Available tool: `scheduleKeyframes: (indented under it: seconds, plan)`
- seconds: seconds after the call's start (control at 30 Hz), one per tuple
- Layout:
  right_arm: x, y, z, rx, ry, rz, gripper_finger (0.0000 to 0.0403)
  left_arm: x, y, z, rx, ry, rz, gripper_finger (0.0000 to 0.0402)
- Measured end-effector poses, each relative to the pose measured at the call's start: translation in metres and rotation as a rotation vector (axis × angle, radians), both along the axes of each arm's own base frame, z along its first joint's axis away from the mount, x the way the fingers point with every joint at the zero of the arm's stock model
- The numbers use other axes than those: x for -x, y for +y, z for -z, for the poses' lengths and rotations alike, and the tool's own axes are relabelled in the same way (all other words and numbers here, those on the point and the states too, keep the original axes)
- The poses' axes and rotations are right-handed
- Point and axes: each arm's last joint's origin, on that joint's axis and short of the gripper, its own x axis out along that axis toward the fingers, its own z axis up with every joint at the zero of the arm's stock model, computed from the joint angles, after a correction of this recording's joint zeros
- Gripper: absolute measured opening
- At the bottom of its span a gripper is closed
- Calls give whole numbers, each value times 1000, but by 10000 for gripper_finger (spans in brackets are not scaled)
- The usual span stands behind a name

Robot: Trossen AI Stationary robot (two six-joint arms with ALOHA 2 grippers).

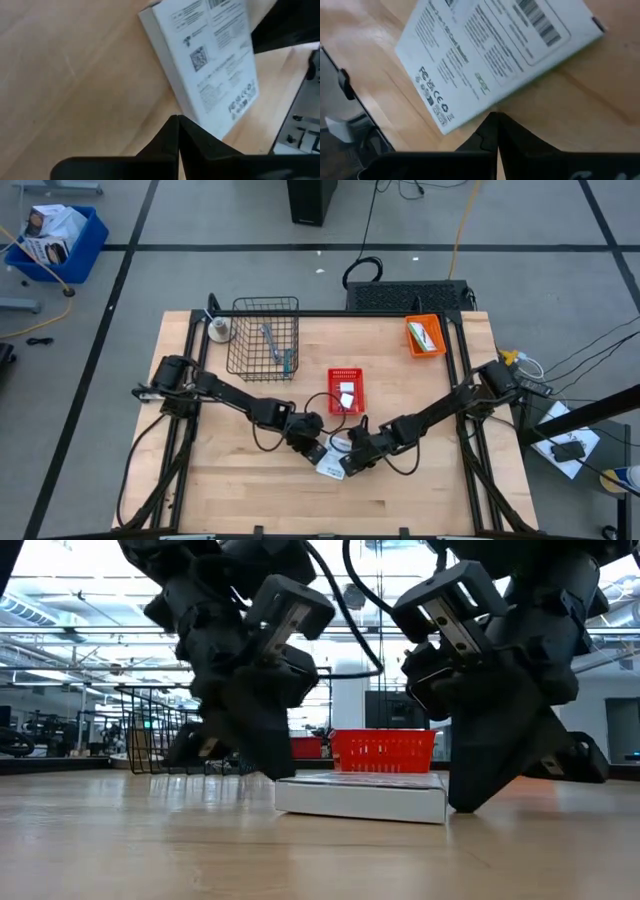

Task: Pick and place items into bin
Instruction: Put the white card reader box into the orange bin

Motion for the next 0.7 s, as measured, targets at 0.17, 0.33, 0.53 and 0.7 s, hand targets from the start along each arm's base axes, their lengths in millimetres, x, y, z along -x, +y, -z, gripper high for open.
scheduleKeyframes:
  seconds: [0.17,0.33,0.53,0.7]
  plan:
    - [-4,-3,-1,13,-43,22,0,-5,-3,13,70,3,28,4]
    - [-6,-3,-2,15,-82,42,0,-6,-5,18,109,28,31,9]
    - [-9,2,-7,20,-161,15,0,-5,-6,19,114,30,55,4]
    - [-15,12,-19,-23,-289,-5,0,-5,-5,19,110,28,51,8]
